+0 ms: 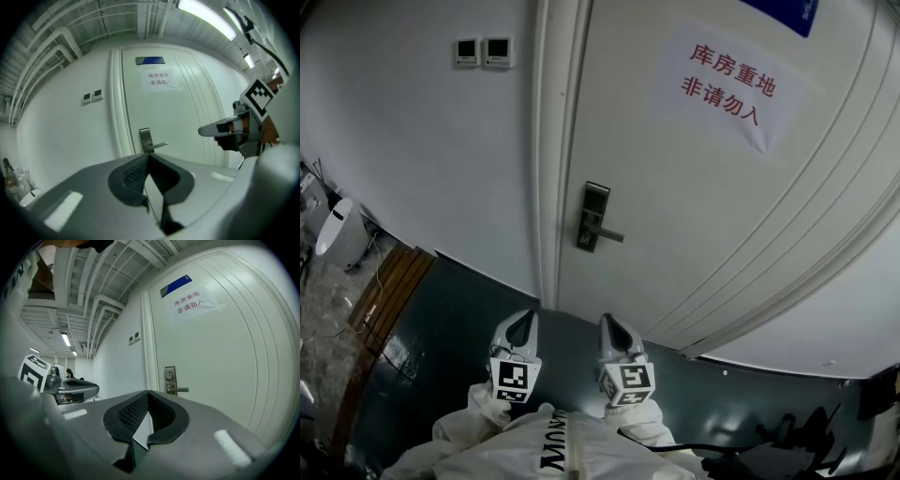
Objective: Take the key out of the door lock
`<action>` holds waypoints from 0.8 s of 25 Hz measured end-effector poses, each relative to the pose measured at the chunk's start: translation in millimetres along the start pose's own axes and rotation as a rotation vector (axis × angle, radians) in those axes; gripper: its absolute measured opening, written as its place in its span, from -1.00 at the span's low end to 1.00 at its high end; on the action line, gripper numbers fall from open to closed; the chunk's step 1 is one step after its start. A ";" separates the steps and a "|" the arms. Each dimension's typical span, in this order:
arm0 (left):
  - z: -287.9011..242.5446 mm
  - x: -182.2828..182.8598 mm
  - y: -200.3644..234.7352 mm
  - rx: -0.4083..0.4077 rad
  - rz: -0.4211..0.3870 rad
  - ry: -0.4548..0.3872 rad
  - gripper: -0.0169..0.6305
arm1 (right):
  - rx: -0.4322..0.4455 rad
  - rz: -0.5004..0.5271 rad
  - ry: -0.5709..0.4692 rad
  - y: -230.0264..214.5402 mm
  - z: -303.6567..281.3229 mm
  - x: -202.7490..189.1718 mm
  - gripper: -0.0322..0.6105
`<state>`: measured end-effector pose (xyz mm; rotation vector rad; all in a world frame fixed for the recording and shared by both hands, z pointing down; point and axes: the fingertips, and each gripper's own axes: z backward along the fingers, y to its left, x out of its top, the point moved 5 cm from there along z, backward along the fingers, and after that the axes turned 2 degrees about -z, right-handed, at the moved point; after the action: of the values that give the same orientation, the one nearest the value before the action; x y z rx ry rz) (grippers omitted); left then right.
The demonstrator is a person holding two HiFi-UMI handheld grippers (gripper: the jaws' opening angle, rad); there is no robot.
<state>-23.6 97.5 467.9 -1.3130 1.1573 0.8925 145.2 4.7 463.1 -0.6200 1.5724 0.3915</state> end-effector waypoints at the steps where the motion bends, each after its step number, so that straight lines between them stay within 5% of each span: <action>1: 0.1 -5.3 5.8 0.000 0.001 0.008 -0.95 | -0.004 -0.003 0.005 3.8 -4.4 -2.3 -0.90; 20: -75.5 -27.8 57.4 -0.013 0.012 0.060 -0.95 | -0.026 0.005 0.038 -18.0 -98.4 -1.0 -0.90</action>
<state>-94.8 31.9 487.9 -1.3525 1.2082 0.8756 77.3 -67.4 476.4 -0.6478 1.6077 0.4065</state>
